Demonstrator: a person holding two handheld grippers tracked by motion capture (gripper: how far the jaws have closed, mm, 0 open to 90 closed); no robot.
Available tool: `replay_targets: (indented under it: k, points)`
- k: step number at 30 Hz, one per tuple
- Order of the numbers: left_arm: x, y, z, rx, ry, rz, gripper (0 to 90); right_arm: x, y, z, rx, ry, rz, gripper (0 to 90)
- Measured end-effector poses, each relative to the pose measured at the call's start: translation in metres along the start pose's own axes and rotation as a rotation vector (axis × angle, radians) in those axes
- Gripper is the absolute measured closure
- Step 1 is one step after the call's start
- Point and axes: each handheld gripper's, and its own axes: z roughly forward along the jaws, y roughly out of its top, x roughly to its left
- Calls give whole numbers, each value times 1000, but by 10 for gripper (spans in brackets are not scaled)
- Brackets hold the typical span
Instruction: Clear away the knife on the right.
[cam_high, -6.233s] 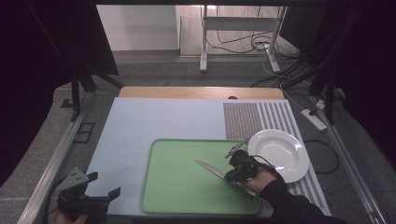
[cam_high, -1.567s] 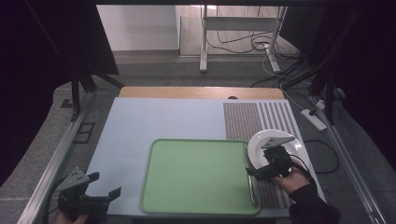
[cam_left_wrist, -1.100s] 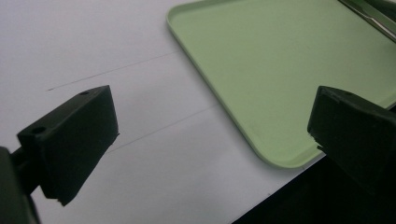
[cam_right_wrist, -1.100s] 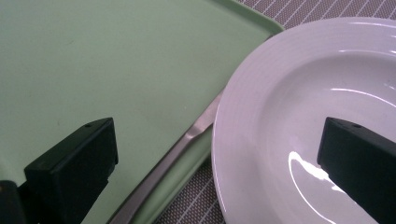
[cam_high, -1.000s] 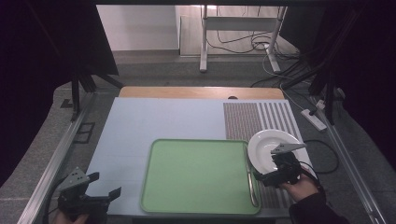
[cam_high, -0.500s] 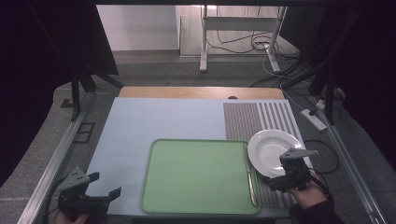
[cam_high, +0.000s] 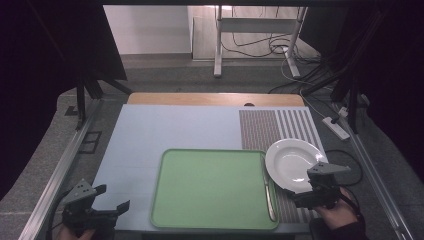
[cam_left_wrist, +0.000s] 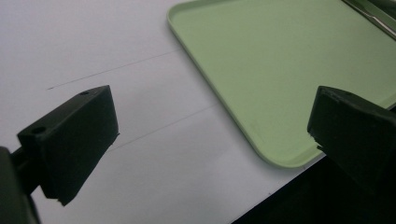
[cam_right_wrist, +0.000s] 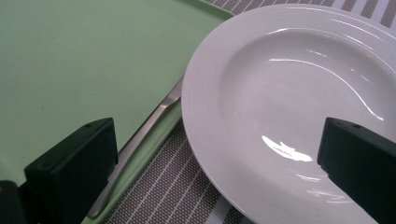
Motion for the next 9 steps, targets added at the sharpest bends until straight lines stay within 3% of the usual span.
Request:
replay_targets:
  k: [9]
  points:
    - [0, 0, 0, -2, -1, -3, 18, 0, -4, -4, 22, -12, 11, 0]
